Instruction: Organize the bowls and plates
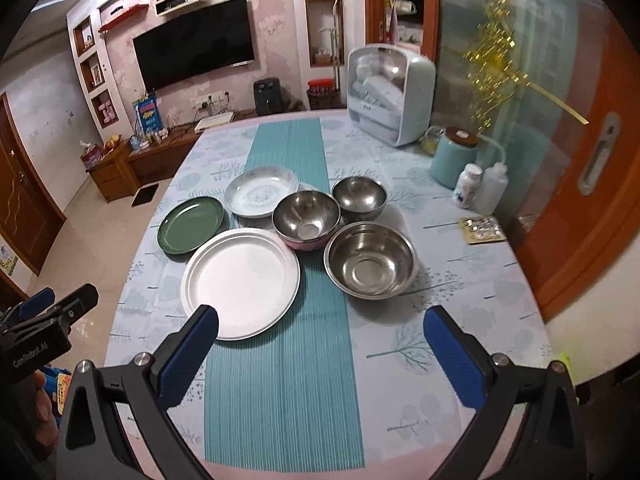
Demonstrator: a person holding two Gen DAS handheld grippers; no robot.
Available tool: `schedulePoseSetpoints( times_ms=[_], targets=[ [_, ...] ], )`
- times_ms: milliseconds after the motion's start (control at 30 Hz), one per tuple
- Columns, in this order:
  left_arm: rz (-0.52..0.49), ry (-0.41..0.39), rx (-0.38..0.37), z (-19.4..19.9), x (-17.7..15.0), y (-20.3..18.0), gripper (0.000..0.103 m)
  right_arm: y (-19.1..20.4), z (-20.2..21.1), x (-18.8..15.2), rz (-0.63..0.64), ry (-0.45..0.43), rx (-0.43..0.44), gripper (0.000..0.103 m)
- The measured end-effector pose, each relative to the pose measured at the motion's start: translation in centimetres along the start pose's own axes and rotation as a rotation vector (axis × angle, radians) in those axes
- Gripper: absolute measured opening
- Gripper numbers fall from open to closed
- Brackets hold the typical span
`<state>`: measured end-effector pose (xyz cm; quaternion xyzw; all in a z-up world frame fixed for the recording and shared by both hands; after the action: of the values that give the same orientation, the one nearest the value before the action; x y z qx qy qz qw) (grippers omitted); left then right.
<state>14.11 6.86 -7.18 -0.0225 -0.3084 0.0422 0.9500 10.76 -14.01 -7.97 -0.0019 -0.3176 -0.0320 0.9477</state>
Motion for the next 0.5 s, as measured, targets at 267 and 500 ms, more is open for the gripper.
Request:
schedulePoseSetpoints(
  times_ms=[267,500],
  targets=[
    [0.006,0.082,0.047,-7.7,1.7,0.3,0.101,-0.2,-7.8,1.0,-0.004,0.128,0.038,0.095],
    [0.008,0.183,0.077,-14.7,1.5,0.8,0.101,0.1,-12.9,1.5,0.014,0.194,0.053,0.092]
  ],
)
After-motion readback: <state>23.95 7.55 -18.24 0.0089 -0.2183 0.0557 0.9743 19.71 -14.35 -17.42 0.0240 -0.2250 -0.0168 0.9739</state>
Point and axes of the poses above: each gripper's, at about its wrist camera, not at the fingertips, and z roughly against the way its jaws point, y to its left, x to its top, the point moved 6 cm from there along -z, roughly the way its jaws point, and after that the axes turned 2 degrees about y, right-handed, at the moved point
